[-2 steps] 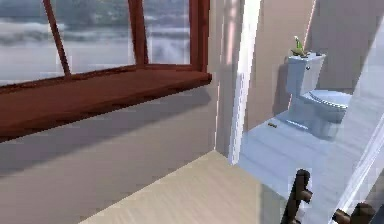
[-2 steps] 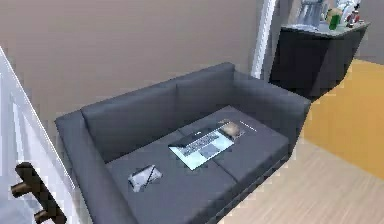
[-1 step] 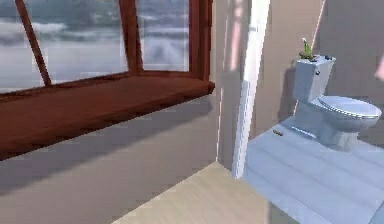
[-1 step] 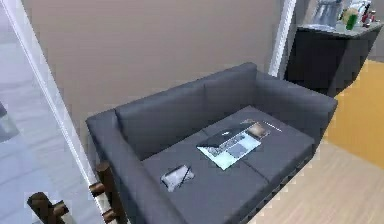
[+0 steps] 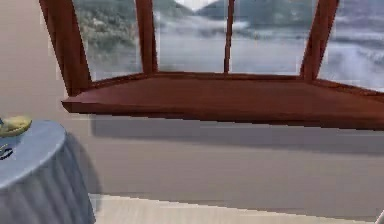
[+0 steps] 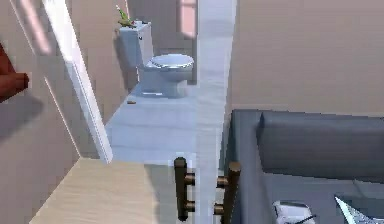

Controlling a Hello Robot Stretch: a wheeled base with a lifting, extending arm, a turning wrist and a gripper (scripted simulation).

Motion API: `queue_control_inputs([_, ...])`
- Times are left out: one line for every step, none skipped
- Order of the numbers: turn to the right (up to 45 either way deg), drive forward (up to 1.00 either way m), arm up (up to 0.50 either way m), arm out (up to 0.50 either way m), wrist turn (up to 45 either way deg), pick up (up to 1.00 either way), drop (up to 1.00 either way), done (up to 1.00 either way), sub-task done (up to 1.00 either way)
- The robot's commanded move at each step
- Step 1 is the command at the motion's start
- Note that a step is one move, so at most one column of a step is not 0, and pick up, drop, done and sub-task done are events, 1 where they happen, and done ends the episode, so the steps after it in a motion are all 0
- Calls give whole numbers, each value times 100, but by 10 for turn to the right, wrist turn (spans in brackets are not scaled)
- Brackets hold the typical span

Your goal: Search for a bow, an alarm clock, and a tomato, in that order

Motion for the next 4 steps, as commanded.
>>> queue_control_inputs([-450,0,0,0,0,0,0,0,0])
queue_control_inputs([-360,0,0,0,0,0,0,0,0])
queue_control_inputs([0,5,0,0,0,0,0,0,0])
queue_control_inputs([-450,0,0,0,0,0,0,0,0])
